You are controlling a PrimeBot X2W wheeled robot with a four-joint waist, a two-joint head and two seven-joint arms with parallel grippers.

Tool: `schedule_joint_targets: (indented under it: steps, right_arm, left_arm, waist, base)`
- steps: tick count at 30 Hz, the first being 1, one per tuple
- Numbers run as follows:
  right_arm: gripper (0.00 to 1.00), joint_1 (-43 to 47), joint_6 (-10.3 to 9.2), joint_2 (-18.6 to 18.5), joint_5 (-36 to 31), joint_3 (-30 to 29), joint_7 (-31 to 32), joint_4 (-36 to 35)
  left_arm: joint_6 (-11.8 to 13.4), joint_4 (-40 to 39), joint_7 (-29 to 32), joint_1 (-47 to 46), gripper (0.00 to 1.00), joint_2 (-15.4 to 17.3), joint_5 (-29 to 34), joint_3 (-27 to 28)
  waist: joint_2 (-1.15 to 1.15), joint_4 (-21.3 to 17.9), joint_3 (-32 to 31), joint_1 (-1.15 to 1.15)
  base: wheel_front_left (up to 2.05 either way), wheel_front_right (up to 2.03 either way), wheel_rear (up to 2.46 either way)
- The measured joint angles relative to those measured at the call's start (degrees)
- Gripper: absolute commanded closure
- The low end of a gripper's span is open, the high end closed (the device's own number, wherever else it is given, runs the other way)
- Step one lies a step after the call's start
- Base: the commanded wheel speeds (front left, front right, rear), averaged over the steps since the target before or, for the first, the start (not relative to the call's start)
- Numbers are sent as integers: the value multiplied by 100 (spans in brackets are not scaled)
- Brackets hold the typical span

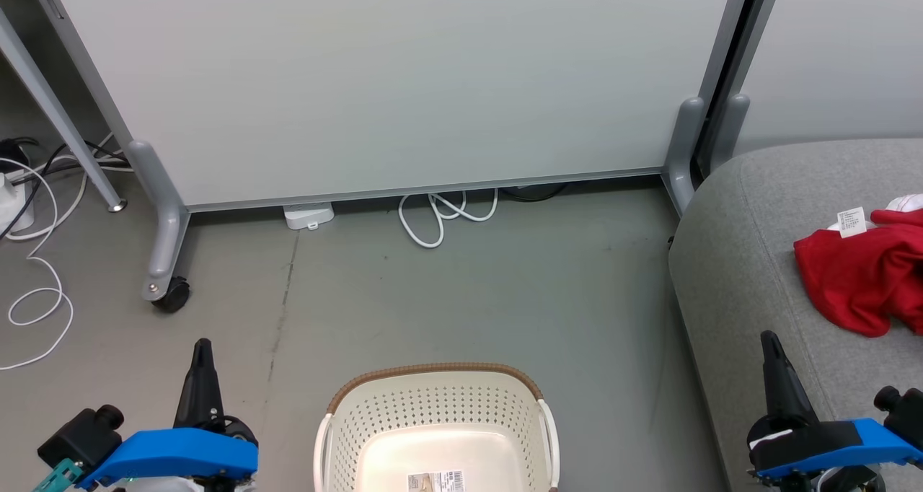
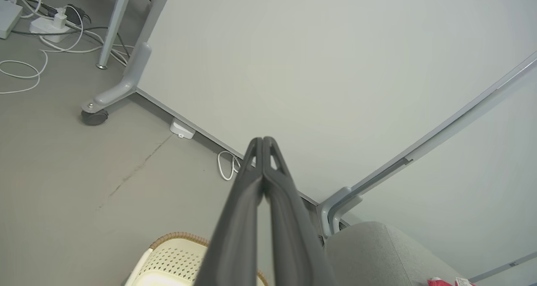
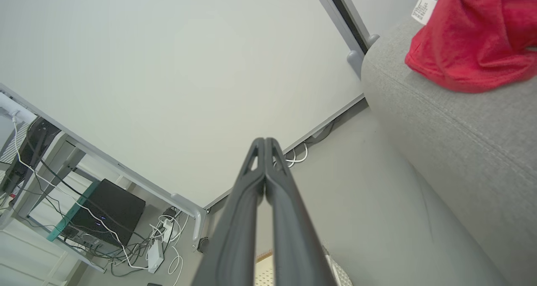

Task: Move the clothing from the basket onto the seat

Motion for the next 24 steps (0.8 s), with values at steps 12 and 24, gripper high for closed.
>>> schedule_joint_targets:
  steps: [12, 24]
  right_arm:
    - [100, -87, 0, -1, 934, -26, 234, -1]
    - [100, -154, 0, -1, 1745, -51, 436, -1]
  left_arm:
    - [26, -59, 221, -51, 100, -5, -905, 66]
    - [42, -108, 427, -134, 100, -11, -1715, 125]
  waist:
    - [0, -25, 5, 0]
    - [0, -49, 11, 0]
  base:
    - [0, 0, 0]
    - [0, 0, 0]
